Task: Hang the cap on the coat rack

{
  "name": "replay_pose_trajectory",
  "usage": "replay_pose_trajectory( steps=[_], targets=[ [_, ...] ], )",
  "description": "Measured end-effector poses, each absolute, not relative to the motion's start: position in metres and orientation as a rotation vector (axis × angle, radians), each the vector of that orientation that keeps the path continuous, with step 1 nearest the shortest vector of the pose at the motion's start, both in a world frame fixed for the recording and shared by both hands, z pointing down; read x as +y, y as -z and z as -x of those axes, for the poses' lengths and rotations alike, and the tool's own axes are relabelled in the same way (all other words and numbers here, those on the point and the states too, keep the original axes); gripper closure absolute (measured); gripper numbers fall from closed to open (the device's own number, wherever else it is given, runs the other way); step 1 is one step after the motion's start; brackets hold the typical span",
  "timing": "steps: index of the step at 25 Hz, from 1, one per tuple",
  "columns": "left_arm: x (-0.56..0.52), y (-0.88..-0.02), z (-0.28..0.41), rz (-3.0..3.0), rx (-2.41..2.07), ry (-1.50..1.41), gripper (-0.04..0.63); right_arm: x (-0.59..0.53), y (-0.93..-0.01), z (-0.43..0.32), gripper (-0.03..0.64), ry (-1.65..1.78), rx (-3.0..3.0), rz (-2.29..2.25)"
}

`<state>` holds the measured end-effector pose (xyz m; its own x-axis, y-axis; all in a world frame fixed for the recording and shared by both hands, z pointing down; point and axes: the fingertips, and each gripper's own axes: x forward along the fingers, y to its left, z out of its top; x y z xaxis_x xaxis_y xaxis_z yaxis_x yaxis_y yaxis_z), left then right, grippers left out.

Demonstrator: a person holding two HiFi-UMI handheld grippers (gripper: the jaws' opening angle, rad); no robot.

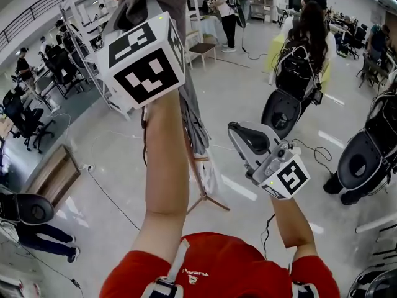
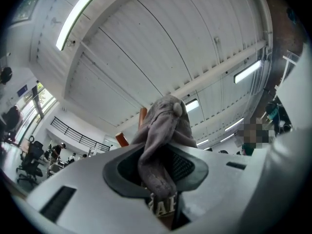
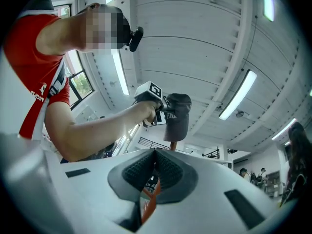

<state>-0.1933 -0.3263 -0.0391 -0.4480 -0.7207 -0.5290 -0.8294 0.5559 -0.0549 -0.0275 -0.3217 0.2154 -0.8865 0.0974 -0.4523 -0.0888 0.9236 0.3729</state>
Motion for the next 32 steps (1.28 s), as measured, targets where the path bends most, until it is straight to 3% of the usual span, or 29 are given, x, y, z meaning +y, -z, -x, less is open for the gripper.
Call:
replay_pose_trajectory(
  steps=[6, 10, 12, 17, 32],
  targets=[
    [-0.35, 0.026, 0.195, 1.334, 2.291, -0.219, 0.409, -0.319, -0.218, 0.025, 0.594, -0.513, 2.597, -0.016],
    [-0.352, 0.015, 0.185, 1.406, 2.208, -0.251, 0.293, -0.322, -0.225, 0.02, 0.594, -0.505, 2.602, 0.004],
    [-0.351, 0.01, 0.175, 1.453, 2.158, -0.275, 0.267, -0.325, -0.226, 0.016, 0.594, -0.502, 2.602, 0.02],
    [-0.342, -0.006, 0.151, 1.594, 2.012, -0.291, 0.241, -0.327, -0.225, 0.016, 0.594, -0.49, 2.6, 0.055],
    [-0.314, -0.117, 0.118, 2.134, 1.642, -0.454, 0.26, -0.331, -0.229, 0.039, 0.594, -0.423, 2.602, 0.117]
  ],
)
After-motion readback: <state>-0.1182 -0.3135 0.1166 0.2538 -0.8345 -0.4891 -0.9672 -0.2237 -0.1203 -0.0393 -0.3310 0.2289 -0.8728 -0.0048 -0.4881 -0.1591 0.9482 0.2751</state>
